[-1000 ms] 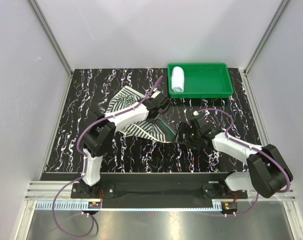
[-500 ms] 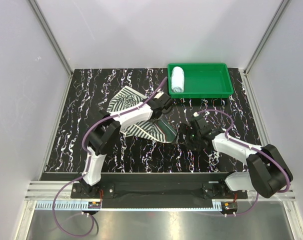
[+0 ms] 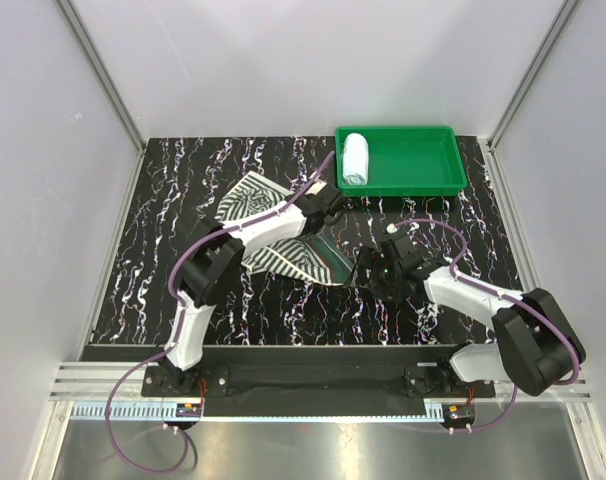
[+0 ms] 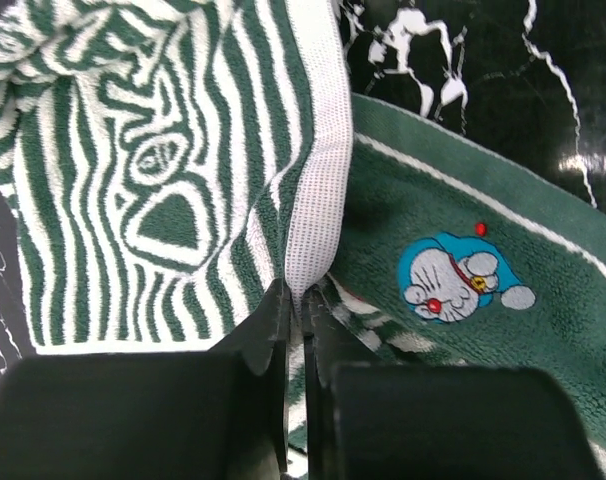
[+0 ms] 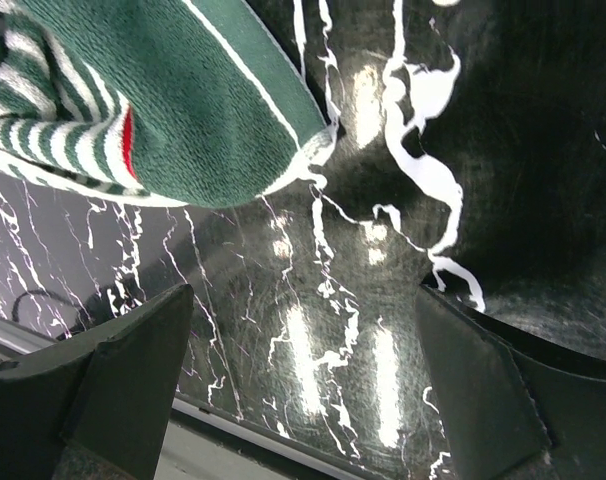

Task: Roll the towels
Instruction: Move the towel to the center of the board, then flatten the towel

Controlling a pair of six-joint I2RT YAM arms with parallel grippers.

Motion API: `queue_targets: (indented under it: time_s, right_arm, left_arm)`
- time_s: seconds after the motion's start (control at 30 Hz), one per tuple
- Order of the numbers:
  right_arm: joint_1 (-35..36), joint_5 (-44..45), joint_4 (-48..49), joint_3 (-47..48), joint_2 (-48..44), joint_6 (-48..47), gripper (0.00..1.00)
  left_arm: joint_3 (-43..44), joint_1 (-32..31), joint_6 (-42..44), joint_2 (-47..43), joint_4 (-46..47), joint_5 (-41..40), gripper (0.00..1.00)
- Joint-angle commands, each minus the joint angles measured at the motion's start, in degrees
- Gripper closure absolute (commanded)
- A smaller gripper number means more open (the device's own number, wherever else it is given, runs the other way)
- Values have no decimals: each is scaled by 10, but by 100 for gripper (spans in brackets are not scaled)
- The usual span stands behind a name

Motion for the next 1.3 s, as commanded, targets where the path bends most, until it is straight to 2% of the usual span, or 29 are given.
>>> queue_targets:
  time_s: [0.0, 0.2, 0.4, 0.6, 0.73, 0.83, 0.87, 0.93, 1.03, 1.17, 1.27]
  right_arm:
    - [3, 12, 20, -4, 17, -4, 2]
    - [3, -8, 60, 24, 76, 2, 5]
    - [3, -1, 77, 55, 129, 4, 11]
    - [3, -1, 86, 81, 182, 4, 17]
    - [2, -3, 105, 82, 208, 14, 31]
    - [3, 0, 117, 81, 228, 25, 53]
    - [3, 0, 118, 82, 234, 26, 63]
    - [3, -3, 138, 86, 256, 31, 73]
    - [3, -6, 142, 95, 276, 33, 99]
    - [3, 7, 127, 96, 254, 31, 100]
    - [-2, 22, 59, 114, 203, 13, 100]
  left_arm:
    - [38, 9, -13, -49, -10, -12, 100]
    - [24, 39, -59, -139, -16, 51, 100]
    - [-45, 91, -96, -230, 6, 117, 100]
    - [-94, 124, -98, -268, 22, 153, 100]
    - [-122, 139, -102, -285, 35, 161, 100]
    - [-138, 145, -103, -297, 42, 172, 100]
    - [-142, 147, -104, -301, 43, 174, 100]
    - [-150, 151, -104, -310, 47, 176, 100]
    - [-166, 159, -106, -326, 49, 190, 100]
    - [-183, 202, -112, -359, 47, 257, 100]
    - [-184, 246, -110, -396, 30, 305, 100]
